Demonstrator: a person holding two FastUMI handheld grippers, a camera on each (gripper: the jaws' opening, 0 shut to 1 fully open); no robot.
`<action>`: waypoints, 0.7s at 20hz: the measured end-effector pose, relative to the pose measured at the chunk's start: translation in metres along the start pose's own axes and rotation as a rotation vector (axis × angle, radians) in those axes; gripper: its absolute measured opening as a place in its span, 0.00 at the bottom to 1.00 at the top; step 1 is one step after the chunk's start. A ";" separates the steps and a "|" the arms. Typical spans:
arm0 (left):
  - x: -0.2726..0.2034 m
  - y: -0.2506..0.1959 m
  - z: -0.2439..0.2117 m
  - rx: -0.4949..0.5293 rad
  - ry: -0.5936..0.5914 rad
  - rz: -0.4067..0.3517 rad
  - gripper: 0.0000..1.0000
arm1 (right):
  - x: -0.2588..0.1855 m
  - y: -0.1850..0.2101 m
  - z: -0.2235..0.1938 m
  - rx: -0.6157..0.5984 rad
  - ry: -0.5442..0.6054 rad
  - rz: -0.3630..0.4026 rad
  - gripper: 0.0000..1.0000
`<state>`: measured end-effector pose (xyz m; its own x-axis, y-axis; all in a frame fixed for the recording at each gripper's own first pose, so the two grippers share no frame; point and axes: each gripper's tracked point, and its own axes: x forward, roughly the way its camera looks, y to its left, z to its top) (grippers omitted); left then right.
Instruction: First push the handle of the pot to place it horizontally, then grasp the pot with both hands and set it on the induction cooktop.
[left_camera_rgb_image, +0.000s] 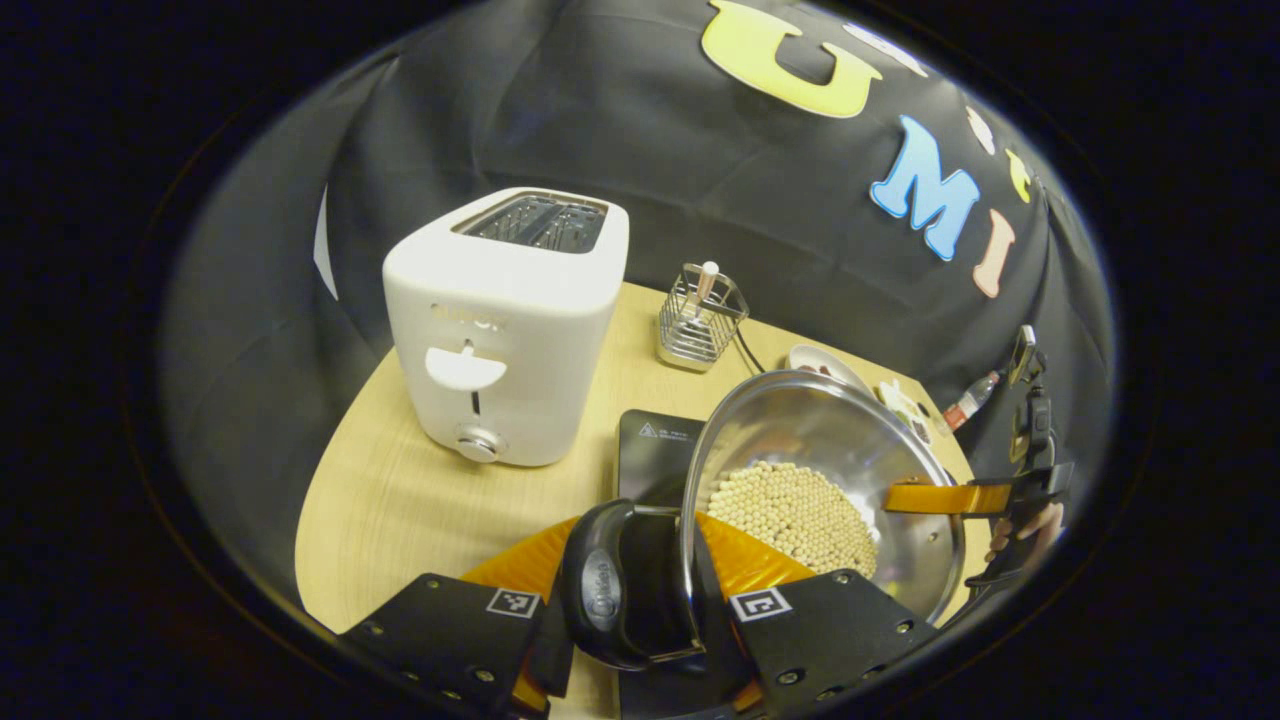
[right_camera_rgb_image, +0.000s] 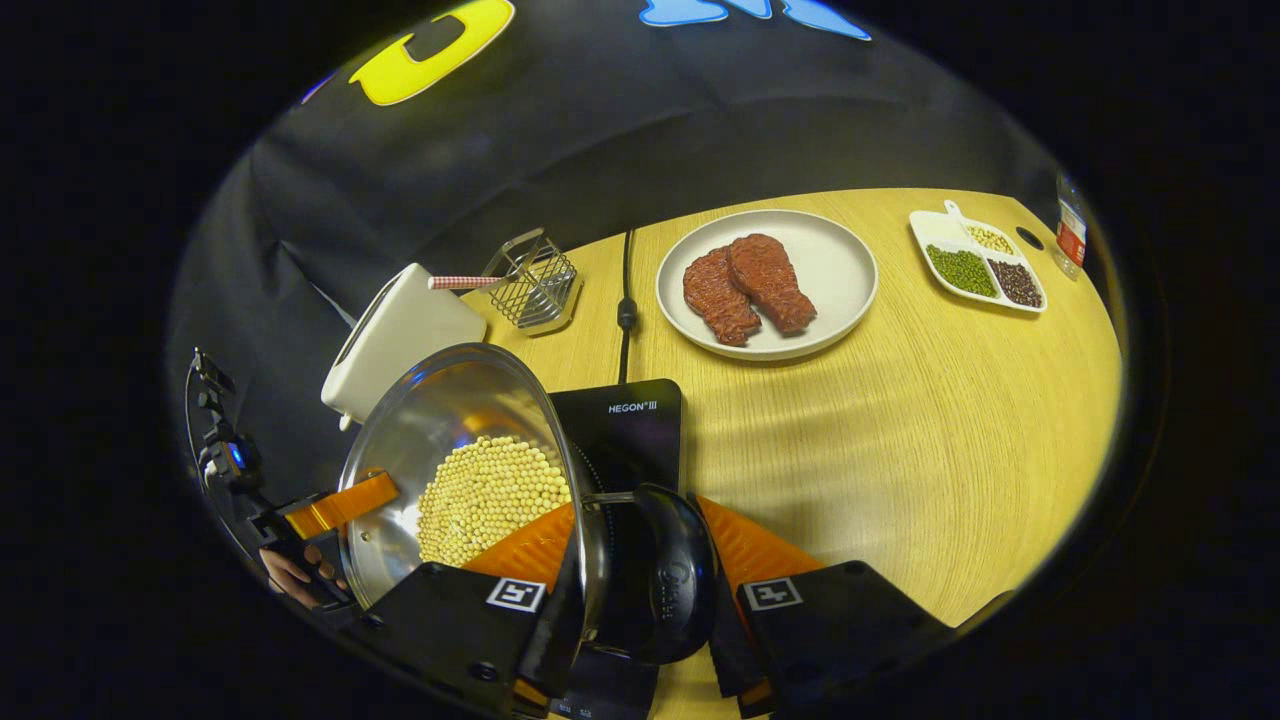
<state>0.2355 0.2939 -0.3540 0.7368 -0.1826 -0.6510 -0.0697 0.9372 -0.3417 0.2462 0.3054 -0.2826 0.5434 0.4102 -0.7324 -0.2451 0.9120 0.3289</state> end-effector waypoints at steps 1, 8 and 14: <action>0.000 0.001 -0.001 -0.001 0.001 0.002 0.54 | 0.000 0.000 0.000 0.001 0.002 0.001 0.60; 0.001 0.002 -0.005 -0.008 0.028 0.008 0.56 | -0.003 0.002 -0.003 0.001 0.026 0.030 0.56; -0.022 0.013 0.001 0.024 0.005 0.128 0.82 | -0.026 -0.013 0.001 -0.089 -0.017 -0.014 0.98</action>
<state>0.2193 0.3102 -0.3436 0.7191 -0.0621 -0.6921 -0.1472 0.9598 -0.2390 0.2362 0.2831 -0.2669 0.5606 0.3977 -0.7263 -0.3073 0.9144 0.2635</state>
